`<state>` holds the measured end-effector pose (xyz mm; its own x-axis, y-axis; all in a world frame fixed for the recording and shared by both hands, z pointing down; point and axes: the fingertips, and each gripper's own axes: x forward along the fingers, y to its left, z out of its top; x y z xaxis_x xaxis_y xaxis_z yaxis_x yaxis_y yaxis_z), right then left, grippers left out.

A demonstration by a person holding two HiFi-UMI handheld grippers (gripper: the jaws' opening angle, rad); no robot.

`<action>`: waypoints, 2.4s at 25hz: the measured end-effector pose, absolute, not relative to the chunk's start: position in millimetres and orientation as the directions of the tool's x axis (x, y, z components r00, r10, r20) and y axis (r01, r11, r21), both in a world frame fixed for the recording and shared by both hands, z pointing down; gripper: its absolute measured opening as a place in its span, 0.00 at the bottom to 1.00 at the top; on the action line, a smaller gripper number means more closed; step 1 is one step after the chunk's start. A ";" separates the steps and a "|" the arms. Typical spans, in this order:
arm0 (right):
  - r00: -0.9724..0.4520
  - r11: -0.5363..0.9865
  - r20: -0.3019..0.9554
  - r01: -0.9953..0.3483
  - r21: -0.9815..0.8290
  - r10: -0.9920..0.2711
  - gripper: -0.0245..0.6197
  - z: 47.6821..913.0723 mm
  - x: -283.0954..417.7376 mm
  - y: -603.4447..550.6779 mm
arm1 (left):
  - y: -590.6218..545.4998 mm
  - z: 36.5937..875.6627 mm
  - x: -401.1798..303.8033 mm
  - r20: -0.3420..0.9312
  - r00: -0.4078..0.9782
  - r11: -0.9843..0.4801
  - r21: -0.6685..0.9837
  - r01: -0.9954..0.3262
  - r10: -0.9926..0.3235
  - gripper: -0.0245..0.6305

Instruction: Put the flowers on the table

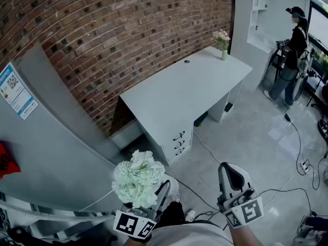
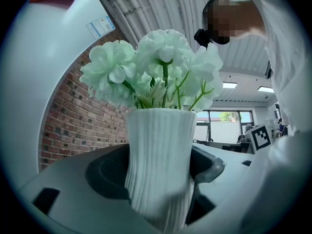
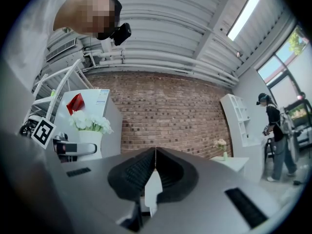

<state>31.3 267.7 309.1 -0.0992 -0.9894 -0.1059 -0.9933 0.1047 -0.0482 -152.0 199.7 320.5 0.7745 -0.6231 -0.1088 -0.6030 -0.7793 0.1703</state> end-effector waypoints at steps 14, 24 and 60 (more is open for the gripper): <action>-0.046 0.047 -0.048 -0.998 -0.034 -0.998 0.06 321.3 66.6 211.1 | 126.7 337.7 -118.6 -0.107 0.793 -0.794 0.206 -0.572 -0.599 0.58; -0.043 0.044 -0.021 -0.998 -0.045 -0.999 0.07 327.8 82.1 147.3 | 61.4 342.4 -101.0 -0.086 0.793 -0.789 0.214 -0.576 -0.603 0.58; -0.061 0.061 -0.020 -0.998 0.032 -0.998 0.07 310.7 66.3 -0.9 | -68.8 343.5 -95.0 -0.147 0.823 -0.824 0.260 -0.503 -0.548 0.58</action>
<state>66.3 -0.9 310.7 -0.0614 -0.9979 -0.0205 -0.9976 0.0608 0.0319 -95.0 -68.8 343.5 0.8232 -0.5484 -0.1473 -0.5026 -0.8244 0.2604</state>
